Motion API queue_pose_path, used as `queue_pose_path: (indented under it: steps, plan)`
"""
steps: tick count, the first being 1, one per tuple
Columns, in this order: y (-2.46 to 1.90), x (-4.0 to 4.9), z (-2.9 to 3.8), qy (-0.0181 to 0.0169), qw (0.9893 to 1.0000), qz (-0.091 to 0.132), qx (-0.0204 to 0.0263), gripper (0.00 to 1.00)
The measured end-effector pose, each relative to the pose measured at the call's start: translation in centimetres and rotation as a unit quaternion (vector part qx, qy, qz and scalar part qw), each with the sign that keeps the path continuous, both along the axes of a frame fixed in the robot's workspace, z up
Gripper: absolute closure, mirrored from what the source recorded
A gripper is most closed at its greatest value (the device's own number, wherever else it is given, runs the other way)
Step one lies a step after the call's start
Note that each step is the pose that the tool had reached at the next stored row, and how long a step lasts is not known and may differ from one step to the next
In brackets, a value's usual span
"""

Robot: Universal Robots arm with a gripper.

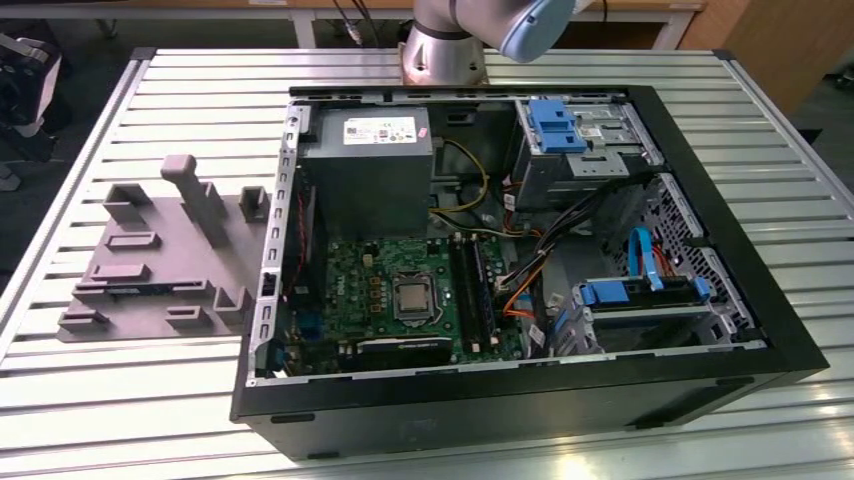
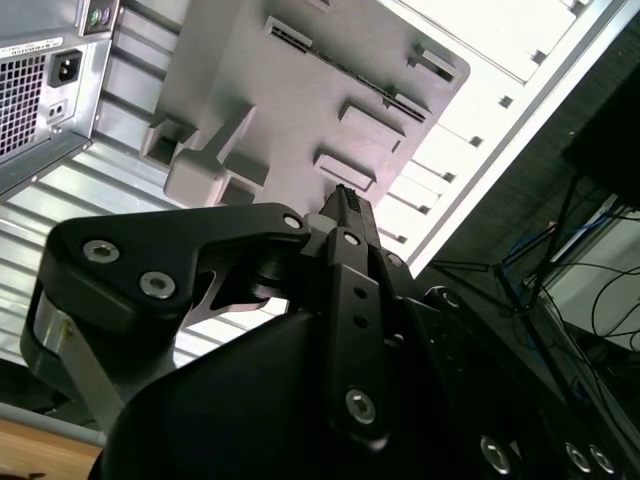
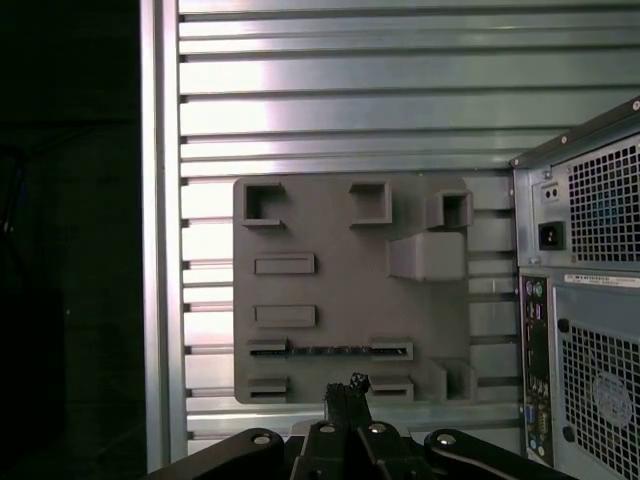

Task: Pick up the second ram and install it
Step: 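Pick up the second ram and move it above second insertion slot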

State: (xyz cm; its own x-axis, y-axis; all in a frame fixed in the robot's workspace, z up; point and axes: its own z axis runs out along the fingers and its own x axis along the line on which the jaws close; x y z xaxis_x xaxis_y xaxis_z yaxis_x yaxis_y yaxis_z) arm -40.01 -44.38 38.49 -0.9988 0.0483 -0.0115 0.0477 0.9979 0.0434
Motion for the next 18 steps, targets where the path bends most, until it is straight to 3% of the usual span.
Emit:
queue_pose_path:
  steps: [18]
  plan:
    - [0.00,-0.03,0.00,0.0000,0.9999,0.016,0.0000,0.89]
